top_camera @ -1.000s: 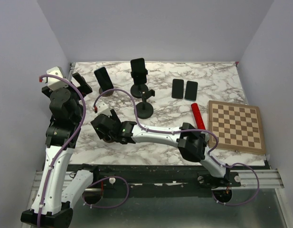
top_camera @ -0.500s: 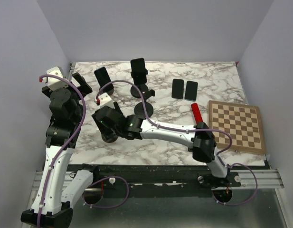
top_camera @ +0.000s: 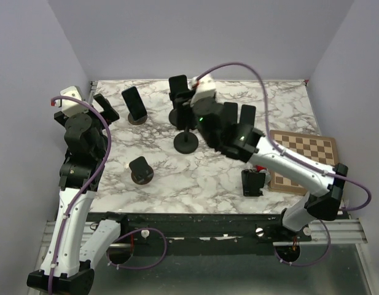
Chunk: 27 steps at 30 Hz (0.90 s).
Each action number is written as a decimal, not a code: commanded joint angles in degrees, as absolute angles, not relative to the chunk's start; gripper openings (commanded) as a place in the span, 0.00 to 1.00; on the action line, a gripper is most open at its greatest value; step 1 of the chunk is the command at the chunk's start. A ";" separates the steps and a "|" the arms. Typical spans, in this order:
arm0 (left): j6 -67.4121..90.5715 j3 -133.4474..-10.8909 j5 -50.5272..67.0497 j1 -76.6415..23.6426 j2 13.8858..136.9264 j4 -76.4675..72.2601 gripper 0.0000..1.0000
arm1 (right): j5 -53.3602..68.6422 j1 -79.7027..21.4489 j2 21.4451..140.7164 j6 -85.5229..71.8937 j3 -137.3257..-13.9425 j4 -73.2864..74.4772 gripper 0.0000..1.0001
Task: Remove the phone from the phone stand
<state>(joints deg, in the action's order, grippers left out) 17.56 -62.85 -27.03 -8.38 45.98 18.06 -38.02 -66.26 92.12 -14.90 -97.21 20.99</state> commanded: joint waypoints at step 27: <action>18.79 -61.48 -24.31 -11.86 49.20 16.80 0.98 | -11.75 -0.77 131.48 -12.07 -116.99 37.63 0.01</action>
<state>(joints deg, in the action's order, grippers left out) 18.44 -62.00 -26.04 -11.40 48.56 17.61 -13.98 -0.30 132.16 -13.93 -115.42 35.81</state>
